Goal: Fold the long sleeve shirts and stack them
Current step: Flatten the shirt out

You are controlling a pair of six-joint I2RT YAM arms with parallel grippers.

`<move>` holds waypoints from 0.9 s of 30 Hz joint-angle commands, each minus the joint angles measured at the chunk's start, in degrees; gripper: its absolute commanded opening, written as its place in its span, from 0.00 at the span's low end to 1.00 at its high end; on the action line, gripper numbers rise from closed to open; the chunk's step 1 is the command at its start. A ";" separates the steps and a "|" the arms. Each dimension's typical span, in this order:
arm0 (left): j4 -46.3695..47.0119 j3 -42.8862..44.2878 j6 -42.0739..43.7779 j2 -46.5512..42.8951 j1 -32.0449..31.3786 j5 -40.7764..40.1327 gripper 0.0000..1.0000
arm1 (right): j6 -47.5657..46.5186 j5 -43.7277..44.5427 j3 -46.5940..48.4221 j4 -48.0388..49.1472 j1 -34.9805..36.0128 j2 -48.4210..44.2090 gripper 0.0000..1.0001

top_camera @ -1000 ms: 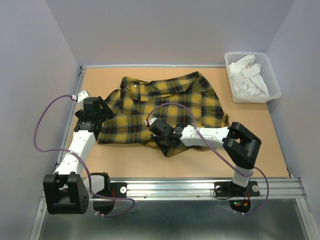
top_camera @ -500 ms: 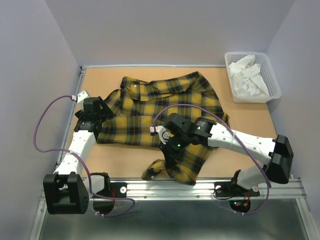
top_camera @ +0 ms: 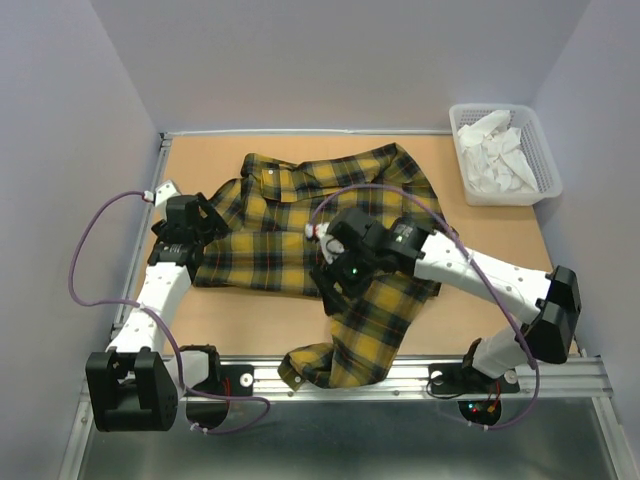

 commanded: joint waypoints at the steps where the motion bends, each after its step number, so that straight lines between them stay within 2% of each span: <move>1: 1.69 -0.67 0.48 -1.38 -0.28 2.53 0.94 | 2.80 22.22 7.51 1.21 -12.27 0.38 0.73; 5: 0.65 -0.40 0.04 0.11 -0.89 6.73 0.94 | 2.63 28.16 8.49 6.47 -24.30 1.60 0.76; 9: -2.34 -0.84 -3.29 2.49 -2.30 7.72 0.94 | 2.80 24.99 8.49 9.39 -30.82 5.47 0.76; 11: -3.92 -2.42 -6.88 3.54 -3.09 8.59 0.94 | 2.98 24.99 8.75 9.65 -31.54 7.83 0.76; 14: -5.51 -5.75 -10.58 4.51 -3.44 10.44 0.94 | 3.86 22.80 7.53 10.80 -31.63 9.08 0.76; 17: -8.92 -8.82 -15.95 4.86 -3.53 11.31 0.93 | 4.29 15.35 4.46 14.21 -31.46 8.82 0.76; 20: -12.89 -11.03 -20.26 2.50 -3.62 11.58 0.91 | 2.03 13.12 1.11 17.73 -29.79 7.41 0.75; 27: -26.86 -9.28 -31.68 -9.53 -3.53 4.64 0.86 | -5.72 11.72 -0.21 22.13 -18.64 7.06 0.75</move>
